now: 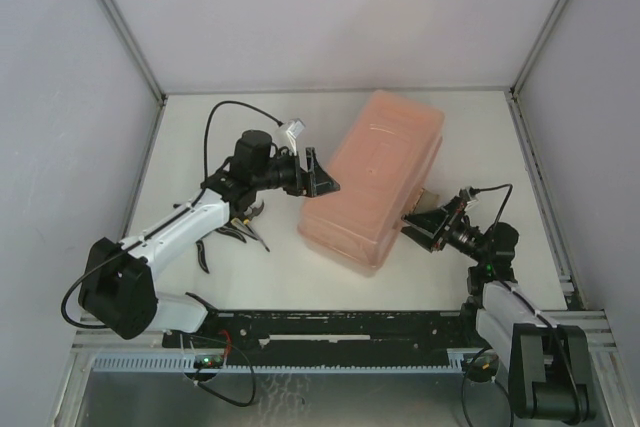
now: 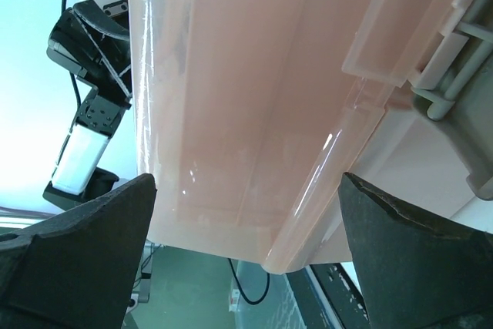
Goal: Pack the tool kit
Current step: Open the toolbox at the center of the board.
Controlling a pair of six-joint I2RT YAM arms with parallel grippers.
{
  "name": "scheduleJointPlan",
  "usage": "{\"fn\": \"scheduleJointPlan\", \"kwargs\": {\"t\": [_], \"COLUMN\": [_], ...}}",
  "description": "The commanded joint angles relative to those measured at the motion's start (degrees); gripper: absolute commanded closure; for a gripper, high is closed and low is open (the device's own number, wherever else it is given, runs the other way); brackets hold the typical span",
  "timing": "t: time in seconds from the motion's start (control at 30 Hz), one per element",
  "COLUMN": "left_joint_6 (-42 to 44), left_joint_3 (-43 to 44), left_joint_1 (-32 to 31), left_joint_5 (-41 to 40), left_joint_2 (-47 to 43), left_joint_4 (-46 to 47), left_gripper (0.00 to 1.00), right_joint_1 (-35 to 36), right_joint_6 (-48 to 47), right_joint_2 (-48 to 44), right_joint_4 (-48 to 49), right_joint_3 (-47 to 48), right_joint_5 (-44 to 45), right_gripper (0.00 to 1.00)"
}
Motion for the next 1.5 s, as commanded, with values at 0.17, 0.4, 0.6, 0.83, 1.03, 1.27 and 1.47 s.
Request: {"fn": "scheduleJointPlan", "kwargs": {"t": [0.17,0.4,0.6,0.83,1.03,1.27,1.47], "left_joint_6": [-1.26,-1.20,-2.51,-7.68,-13.31,-16.28,-16.94], "left_joint_3": [3.97,3.82,3.36,-0.75,-4.78,-7.38,-8.94], "left_joint_1": [-2.92,-2.84,-2.46,-0.05,2.17,3.14,5.43], "left_joint_5": [6.18,4.89,3.05,4.20,6.73,7.56,7.98], "left_joint_2": [-0.11,-0.99,-1.84,-2.74,-3.23,-2.29,-1.82], "left_joint_4": [1.03,1.04,2.49,10.19,19.03,23.36,25.01], "left_gripper": [0.18,0.17,0.24,0.34,0.37,0.38,0.39], "right_joint_1": [2.04,2.23,4.77,9.66,10.69,13.19,14.72], "right_joint_6": [5.49,5.01,1.38,-5.97,-6.76,-11.07,-16.24], "right_joint_2": [-5.48,-8.17,-10.45,-12.33,-12.46,-11.71,-10.72], "right_joint_4": [10.54,8.35,6.65,-2.30,-3.39,-6.93,-14.17], "right_joint_3": [2.67,3.54,5.12,11.27,13.11,18.18,23.86], "right_joint_5": [0.34,0.67,2.62,5.40,8.11,9.69,9.96], "right_gripper": [0.00,0.00,0.00,0.00,0.00,0.00,0.00]}}
